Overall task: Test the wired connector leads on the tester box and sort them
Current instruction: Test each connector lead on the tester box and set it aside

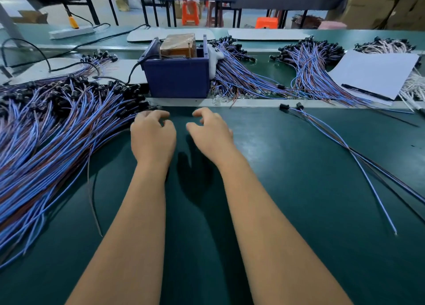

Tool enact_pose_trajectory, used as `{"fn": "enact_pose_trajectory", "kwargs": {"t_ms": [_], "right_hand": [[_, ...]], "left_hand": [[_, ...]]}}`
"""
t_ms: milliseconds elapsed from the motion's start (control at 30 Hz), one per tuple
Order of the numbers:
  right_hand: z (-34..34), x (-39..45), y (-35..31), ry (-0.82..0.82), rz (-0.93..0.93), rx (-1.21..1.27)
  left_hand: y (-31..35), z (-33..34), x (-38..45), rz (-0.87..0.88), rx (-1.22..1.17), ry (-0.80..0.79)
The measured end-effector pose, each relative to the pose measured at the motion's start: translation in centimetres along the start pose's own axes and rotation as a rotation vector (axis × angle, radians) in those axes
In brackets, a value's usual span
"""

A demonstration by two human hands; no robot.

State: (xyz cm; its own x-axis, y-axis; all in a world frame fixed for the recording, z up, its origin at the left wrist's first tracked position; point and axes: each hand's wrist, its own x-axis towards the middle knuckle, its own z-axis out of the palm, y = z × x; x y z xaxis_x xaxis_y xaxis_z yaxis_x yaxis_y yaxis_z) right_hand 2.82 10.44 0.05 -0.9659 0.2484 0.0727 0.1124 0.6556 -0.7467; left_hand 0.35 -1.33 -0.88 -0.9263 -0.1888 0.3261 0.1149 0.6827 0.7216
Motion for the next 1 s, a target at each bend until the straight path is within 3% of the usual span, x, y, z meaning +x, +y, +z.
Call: {"fn": "enact_pose_trajectory", "kwargs": {"t_ms": [233,533,767,900,1000], "right_hand": [[0.6,-0.5,1.4,0.068,-0.068,0.038],[0.1,-1.3,1.2,0.051,-0.077,0.11],[0.0,-1.4,1.1,0.045,-0.078,0.11],[-0.1,-1.4,1.0,0.037,-0.077,0.107],[-0.1,-1.5,1.0,0.035,-0.082,0.11]], "left_hand": [[-1.0,-0.5,0.7,-0.129,0.369,-0.154],[-1.3,-1.1,0.5,-0.113,0.379,-0.021],[-1.8,-1.6,0.5,-0.129,0.407,-0.046],[-1.7,-1.8,0.5,-0.138,0.361,0.054],[-2.0,-1.9,0.8,-0.153,0.416,0.002]]}}
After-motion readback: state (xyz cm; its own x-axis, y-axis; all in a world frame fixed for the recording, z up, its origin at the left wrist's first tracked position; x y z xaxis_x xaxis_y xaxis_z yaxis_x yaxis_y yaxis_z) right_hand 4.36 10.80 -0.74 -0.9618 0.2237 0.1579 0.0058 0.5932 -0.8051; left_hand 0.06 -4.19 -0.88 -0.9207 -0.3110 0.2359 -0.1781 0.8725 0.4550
